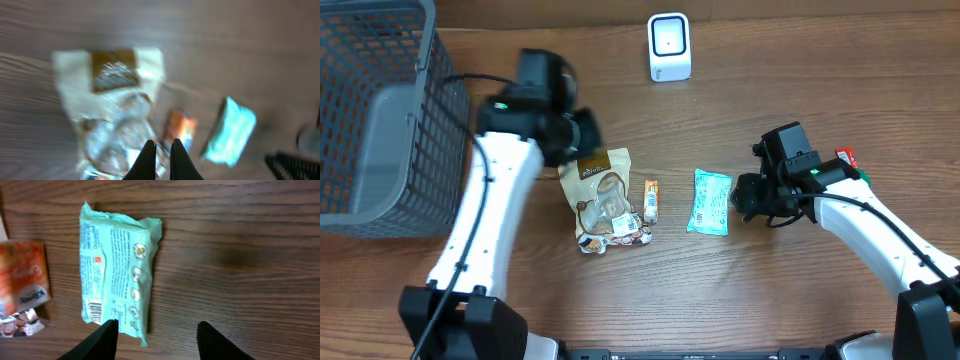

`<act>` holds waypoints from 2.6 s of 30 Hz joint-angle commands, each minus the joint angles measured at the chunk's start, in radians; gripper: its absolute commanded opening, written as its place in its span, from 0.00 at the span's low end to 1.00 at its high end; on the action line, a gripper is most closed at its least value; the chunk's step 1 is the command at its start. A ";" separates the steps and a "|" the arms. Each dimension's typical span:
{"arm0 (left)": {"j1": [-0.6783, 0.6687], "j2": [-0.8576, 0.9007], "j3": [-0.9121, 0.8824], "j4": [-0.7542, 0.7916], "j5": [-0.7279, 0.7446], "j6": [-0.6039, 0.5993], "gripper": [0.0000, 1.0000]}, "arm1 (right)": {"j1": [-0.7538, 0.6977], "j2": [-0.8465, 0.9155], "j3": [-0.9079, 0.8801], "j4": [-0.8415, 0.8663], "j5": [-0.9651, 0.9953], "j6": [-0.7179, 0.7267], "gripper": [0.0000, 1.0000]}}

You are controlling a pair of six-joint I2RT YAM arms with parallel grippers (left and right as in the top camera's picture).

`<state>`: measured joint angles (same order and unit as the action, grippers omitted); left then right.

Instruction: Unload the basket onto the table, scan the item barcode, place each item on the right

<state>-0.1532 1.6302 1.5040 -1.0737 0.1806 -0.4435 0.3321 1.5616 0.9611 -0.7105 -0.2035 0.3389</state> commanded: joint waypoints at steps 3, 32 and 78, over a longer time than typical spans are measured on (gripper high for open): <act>-0.164 -0.014 -0.079 0.064 0.041 0.009 0.04 | -0.033 -0.003 0.007 -0.009 0.031 -0.004 0.54; -0.509 0.252 -0.217 0.397 0.022 -0.114 0.04 | -0.046 -0.001 0.007 -0.010 0.019 -0.004 0.57; -0.509 0.345 -0.247 0.452 -0.109 -0.190 0.11 | -0.046 -0.001 0.007 -0.021 0.019 -0.003 0.58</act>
<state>-0.6609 1.9289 1.2644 -0.6270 0.0673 -0.6235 0.2901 1.5623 0.9611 -0.7341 -0.1909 0.3397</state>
